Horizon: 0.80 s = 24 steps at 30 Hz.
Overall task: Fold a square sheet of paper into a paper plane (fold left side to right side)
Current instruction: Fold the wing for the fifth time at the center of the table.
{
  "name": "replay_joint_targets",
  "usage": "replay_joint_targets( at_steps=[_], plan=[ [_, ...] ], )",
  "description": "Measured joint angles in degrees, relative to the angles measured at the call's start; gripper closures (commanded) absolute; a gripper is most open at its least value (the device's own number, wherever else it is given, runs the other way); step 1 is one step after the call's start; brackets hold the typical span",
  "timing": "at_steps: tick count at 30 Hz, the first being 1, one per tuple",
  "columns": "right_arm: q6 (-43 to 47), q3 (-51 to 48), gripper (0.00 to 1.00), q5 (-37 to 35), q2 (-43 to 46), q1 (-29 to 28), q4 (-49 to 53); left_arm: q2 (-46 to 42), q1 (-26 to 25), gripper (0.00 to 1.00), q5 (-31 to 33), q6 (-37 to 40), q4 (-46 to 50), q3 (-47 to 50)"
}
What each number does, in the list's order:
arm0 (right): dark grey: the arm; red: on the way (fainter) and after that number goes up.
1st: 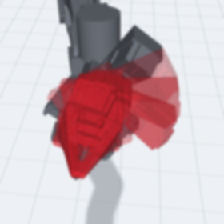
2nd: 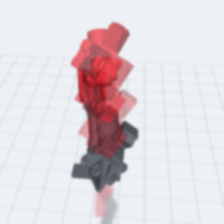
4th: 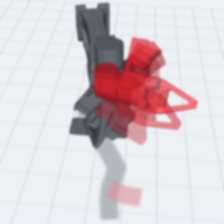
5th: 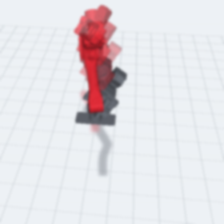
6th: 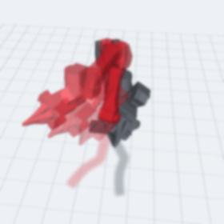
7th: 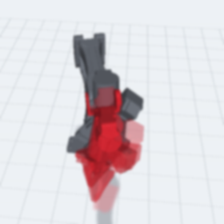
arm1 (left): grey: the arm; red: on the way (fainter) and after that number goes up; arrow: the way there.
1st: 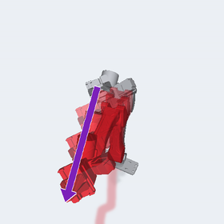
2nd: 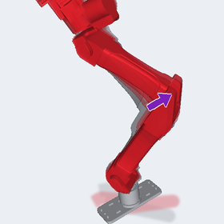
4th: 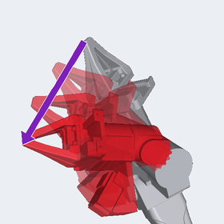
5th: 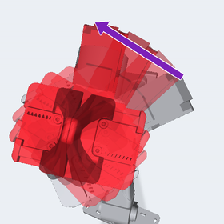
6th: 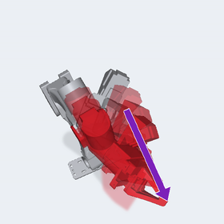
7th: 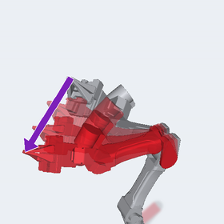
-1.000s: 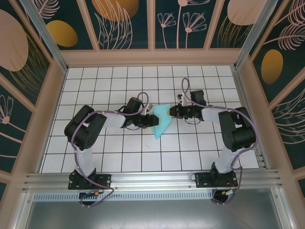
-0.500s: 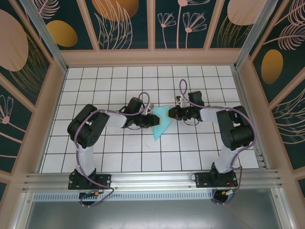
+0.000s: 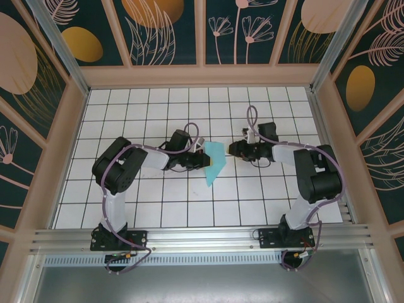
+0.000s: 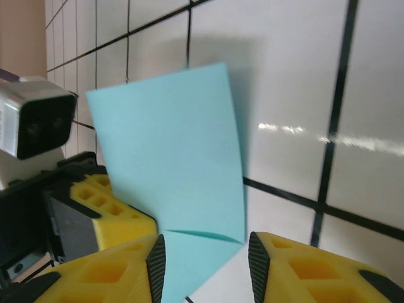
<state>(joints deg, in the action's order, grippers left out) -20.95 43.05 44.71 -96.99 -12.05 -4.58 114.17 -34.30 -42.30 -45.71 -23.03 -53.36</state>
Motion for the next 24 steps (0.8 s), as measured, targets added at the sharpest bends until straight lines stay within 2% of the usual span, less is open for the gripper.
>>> replay_joint_targets(
  at_steps=[7,16,20,24],
  plan=[
    [-0.02,-4.37,0.50,3.06,0.11,0.07,-3.80,0.00,0.00,0.96,-2.10,-0.87,-2.73,0.57],
    [-0.42,-3.98,0.49,8.09,-3.17,0.09,-13.05,0.00,0.00,0.97,-4.15,-1.84,-5.42,1.09],
    [-0.94,-3.52,0.50,9.97,-6.14,0.09,-15.58,0.00,0.00,0.97,-4.92,-2.19,-6.32,1.33],
    [-2.12,-3.17,0.57,12.15,-7.82,0.09,-18.18,0.00,0.00,0.98,-5.53,-2.23,-6.91,1.40]
  ],
)
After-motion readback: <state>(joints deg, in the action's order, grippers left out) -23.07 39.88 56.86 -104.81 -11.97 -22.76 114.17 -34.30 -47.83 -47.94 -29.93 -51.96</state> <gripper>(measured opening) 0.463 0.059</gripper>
